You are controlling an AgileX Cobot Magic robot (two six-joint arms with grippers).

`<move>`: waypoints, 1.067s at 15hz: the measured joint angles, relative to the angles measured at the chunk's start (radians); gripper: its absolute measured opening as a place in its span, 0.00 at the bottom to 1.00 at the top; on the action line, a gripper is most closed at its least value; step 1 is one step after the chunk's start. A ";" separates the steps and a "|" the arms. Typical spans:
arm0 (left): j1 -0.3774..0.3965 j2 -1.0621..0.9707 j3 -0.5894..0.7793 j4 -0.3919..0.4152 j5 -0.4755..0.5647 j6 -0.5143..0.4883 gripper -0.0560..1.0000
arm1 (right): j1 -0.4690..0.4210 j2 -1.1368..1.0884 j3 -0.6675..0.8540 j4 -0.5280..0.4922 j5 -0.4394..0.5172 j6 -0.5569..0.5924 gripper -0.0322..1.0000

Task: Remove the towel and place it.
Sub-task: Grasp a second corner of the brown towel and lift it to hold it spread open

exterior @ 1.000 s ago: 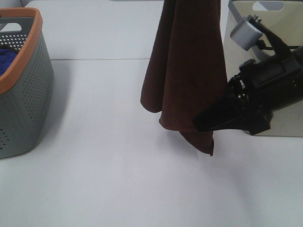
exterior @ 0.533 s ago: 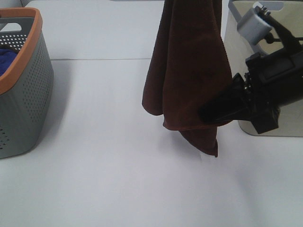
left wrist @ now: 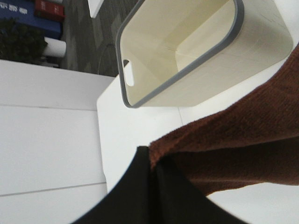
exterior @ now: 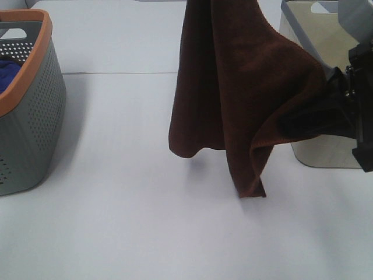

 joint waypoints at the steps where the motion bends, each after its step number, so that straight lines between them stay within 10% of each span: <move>1: 0.000 0.000 0.000 0.068 0.006 -0.104 0.05 | 0.000 -0.003 -0.011 -0.031 0.002 -0.002 0.03; 4: 0.000 0.012 0.000 0.318 0.047 -0.463 0.05 | 0.000 0.006 -0.105 -0.084 -0.005 -0.094 0.03; 7: 0.000 0.063 0.000 0.465 0.044 -0.607 0.05 | 0.000 0.108 -0.205 -0.091 -0.017 -0.220 0.03; 16: 0.196 0.222 0.000 0.564 -0.449 -0.797 0.05 | 0.000 0.515 -0.674 -0.276 -0.060 -0.372 0.03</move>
